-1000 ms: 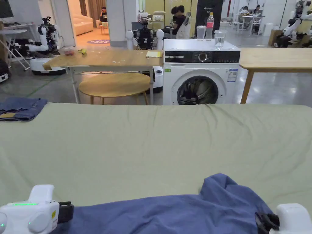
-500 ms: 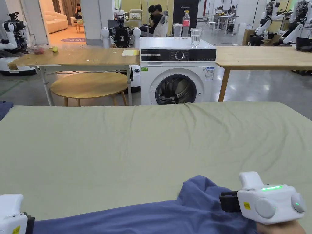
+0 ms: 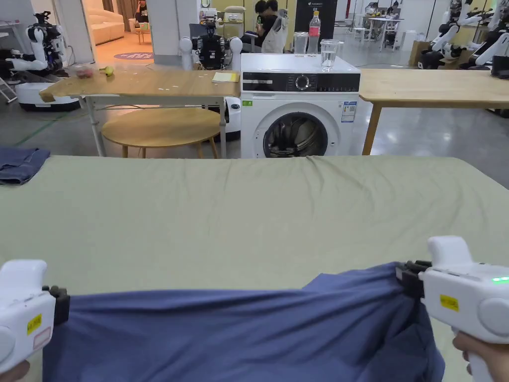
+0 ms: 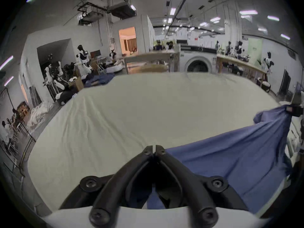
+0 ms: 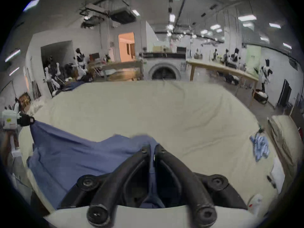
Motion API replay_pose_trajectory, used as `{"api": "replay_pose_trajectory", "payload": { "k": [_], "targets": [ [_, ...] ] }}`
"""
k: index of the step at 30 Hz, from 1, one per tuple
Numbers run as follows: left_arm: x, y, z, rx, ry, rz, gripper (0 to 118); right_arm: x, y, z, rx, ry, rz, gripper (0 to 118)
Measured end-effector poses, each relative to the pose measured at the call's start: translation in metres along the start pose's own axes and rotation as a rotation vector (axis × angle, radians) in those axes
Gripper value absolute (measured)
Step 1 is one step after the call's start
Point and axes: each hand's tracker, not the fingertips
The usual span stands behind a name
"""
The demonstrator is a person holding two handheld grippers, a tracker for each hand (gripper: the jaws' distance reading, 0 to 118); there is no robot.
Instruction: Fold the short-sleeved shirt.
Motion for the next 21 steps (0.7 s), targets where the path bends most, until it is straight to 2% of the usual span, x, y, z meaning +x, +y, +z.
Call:
{"api": "replay_pose_trajectory", "payload": {
  "k": [4,7,10,13,16,17,18,19,20,21],
  "targets": [
    [-0.012,-0.024,0.066,0.036,-0.055,0.021,0,-0.009,-0.031,0.078,0.029,-0.001,0.043,2],
    [-0.019,-0.064,0.097,0.029,-0.099,-0.014,0,-0.012,-0.072,0.115,0.024,-0.003,0.030,2],
    [-0.030,-0.117,0.106,-0.035,-0.076,-0.046,0,-0.013,-0.127,0.131,-0.044,-0.015,0.019,2],
    [-0.046,-0.161,0.099,-0.130,-0.060,0.027,0,-0.011,-0.176,0.131,-0.133,-0.023,-0.036,2],
    [-0.044,-0.179,0.097,-0.125,-0.054,0.023,0,-0.011,-0.196,0.130,-0.155,-0.010,-0.079,4],
    [-0.041,-0.176,0.098,-0.120,-0.032,0.016,13,-0.013,-0.194,0.131,-0.150,-0.011,-0.075,9],
    [-0.033,-0.169,0.103,-0.102,-0.017,0.004,36,-0.016,-0.187,0.133,-0.141,-0.014,-0.071,26],
    [-0.025,-0.158,0.109,-0.050,0.007,-0.011,73,-0.022,-0.176,0.135,-0.120,-0.020,-0.060,62],
    [-0.018,-0.147,0.113,-0.009,-0.005,-0.014,97,-0.027,-0.162,0.139,-0.099,-0.024,-0.047,85],
    [-0.009,-0.133,0.118,0.041,-0.028,-0.017,97,-0.036,-0.147,0.141,-0.070,-0.013,-0.034,85]
  ]
}}
